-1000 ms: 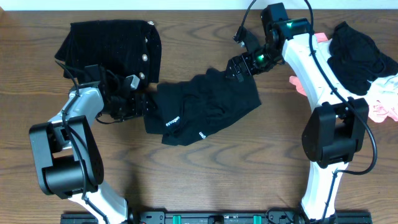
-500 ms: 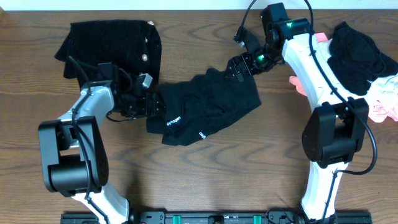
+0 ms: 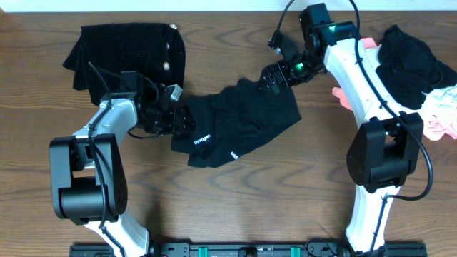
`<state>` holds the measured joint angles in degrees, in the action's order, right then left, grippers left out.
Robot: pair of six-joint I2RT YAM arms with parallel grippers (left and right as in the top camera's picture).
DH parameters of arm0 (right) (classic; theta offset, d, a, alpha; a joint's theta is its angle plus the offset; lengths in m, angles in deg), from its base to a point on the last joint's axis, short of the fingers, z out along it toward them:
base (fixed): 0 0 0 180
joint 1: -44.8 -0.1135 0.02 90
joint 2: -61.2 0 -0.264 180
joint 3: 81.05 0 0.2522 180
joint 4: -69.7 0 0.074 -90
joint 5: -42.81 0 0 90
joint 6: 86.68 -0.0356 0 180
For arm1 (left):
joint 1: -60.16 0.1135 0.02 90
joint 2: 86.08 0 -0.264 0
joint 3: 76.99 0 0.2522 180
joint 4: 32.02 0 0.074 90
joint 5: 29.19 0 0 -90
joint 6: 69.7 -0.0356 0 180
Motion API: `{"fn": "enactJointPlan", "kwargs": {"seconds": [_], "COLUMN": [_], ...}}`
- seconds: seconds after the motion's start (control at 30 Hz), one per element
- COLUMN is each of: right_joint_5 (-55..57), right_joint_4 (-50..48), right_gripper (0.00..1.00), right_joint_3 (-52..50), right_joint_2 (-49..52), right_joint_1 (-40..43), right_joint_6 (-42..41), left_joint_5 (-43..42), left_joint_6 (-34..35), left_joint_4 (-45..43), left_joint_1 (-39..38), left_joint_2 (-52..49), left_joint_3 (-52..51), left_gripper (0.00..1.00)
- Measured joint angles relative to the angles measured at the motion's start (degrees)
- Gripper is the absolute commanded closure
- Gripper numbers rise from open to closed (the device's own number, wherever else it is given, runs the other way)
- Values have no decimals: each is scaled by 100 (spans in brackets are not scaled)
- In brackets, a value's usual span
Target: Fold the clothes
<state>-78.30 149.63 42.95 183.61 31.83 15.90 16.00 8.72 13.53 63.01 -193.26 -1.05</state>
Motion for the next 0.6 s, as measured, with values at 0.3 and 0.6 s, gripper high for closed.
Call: {"fn": "enactJointPlan", "kwargs": {"seconds": [0.3, 0.6], "right_joint_5": [2, 0], "right_joint_4": [0, -15], "right_gripper": [1, 1], "right_joint_3": [0, 0], "right_joint_2": [0, 0], "right_joint_1": [0, 0], "right_joint_6": [2, 2], "left_joint_5": [-20, -175], "left_joint_6": [26, 243], "left_joint_4": [-306, -439], "left_joint_1": [-260, -278], "left_joint_2": [-319, -546], "left_joint_3": [-98, -109], "left_gripper": [67, 94]}}
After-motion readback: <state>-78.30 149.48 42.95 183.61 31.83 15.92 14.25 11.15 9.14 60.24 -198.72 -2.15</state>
